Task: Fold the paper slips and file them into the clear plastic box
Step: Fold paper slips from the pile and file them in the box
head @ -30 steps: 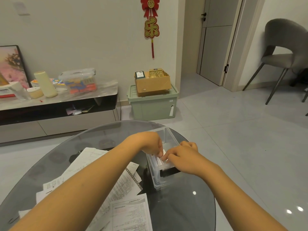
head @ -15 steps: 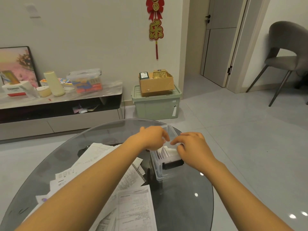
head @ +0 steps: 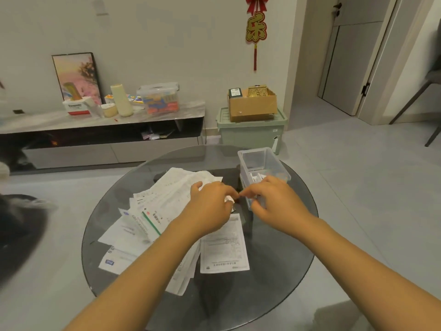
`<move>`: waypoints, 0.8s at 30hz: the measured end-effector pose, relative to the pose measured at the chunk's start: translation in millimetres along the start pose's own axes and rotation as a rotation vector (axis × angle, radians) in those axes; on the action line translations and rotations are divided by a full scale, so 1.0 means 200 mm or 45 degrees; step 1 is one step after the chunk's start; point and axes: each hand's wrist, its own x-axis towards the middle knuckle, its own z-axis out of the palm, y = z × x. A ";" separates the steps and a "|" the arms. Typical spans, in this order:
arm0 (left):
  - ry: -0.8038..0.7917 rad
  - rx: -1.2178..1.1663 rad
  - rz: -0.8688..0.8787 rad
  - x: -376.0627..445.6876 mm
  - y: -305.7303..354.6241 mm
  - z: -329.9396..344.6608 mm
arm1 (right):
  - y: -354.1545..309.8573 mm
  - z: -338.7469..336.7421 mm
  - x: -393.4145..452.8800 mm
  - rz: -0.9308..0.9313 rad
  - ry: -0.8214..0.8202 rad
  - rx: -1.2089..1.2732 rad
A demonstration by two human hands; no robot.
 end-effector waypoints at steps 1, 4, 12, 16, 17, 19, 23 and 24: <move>-0.012 -0.005 -0.026 -0.05 -0.01 0.02 | -0.01 0.02 -0.02 -0.010 -0.039 -0.016; -0.051 -0.045 -0.071 -0.17 -0.06 0.09 | -0.02 0.07 -0.07 -0.055 -0.151 -0.071; -0.222 0.023 0.081 -0.31 -0.20 0.24 | -0.04 0.16 -0.10 -0.189 -0.430 -0.148; -0.335 0.158 0.199 -0.33 -0.23 0.27 | -0.04 0.19 -0.11 -0.238 -0.569 -0.164; -0.343 0.172 0.212 -0.33 -0.24 0.27 | -0.04 0.20 -0.11 -0.252 -0.599 -0.186; -0.322 0.192 0.246 -0.33 -0.25 0.28 | -0.04 0.21 -0.12 -0.278 -0.629 -0.242; -0.261 0.184 0.275 -0.33 -0.27 0.31 | -0.03 0.23 -0.13 -0.283 -0.636 -0.275; -0.253 0.177 0.277 -0.32 -0.27 0.32 | -0.03 0.23 -0.13 -0.277 -0.638 -0.270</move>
